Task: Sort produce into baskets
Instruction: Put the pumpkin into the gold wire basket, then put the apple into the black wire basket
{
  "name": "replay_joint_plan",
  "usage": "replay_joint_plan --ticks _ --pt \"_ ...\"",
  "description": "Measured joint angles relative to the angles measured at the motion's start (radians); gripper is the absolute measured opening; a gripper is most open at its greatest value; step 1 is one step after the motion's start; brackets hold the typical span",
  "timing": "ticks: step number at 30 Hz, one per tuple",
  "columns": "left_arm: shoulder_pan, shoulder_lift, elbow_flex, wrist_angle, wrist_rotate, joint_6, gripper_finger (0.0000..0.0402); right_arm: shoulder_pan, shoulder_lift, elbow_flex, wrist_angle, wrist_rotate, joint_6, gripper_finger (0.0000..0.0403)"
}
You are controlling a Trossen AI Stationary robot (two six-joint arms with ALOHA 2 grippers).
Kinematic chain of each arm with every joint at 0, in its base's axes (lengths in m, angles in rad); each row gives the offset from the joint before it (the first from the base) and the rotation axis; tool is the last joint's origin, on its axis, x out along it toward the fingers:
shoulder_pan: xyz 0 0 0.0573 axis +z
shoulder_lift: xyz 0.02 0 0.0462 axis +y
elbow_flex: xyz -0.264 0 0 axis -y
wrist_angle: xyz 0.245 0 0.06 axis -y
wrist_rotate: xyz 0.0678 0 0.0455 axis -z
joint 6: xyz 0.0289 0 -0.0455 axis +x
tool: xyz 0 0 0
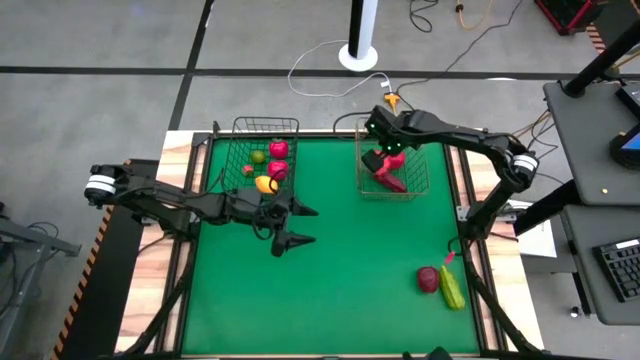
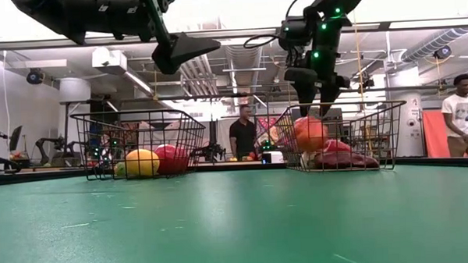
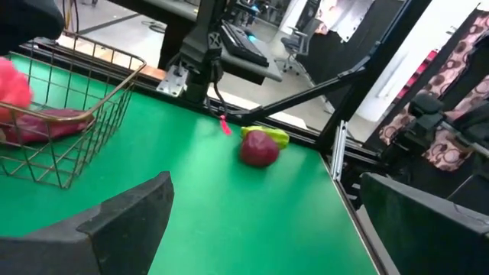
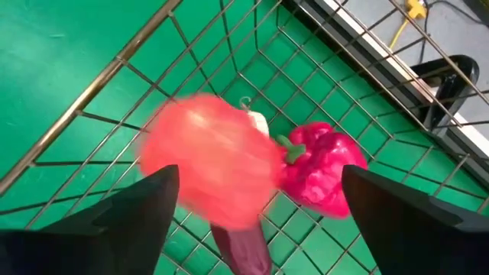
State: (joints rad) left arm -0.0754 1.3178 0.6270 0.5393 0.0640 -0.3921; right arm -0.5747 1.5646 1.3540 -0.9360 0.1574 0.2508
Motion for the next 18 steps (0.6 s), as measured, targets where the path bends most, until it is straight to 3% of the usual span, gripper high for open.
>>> replay_joint_plan --ticks 8,18 --pt "0.000 0.000 -0.001 -0.091 -0.003 0.002 0.0400 0.023 -0.022 0.003 -0.019 -0.010 0.032 0.0365" --pt "0.000 0.006 -0.002 -0.066 -0.005 0.068 0.0400 0.251 -0.121 0.154 -0.313 -0.016 0.191 0.0365"
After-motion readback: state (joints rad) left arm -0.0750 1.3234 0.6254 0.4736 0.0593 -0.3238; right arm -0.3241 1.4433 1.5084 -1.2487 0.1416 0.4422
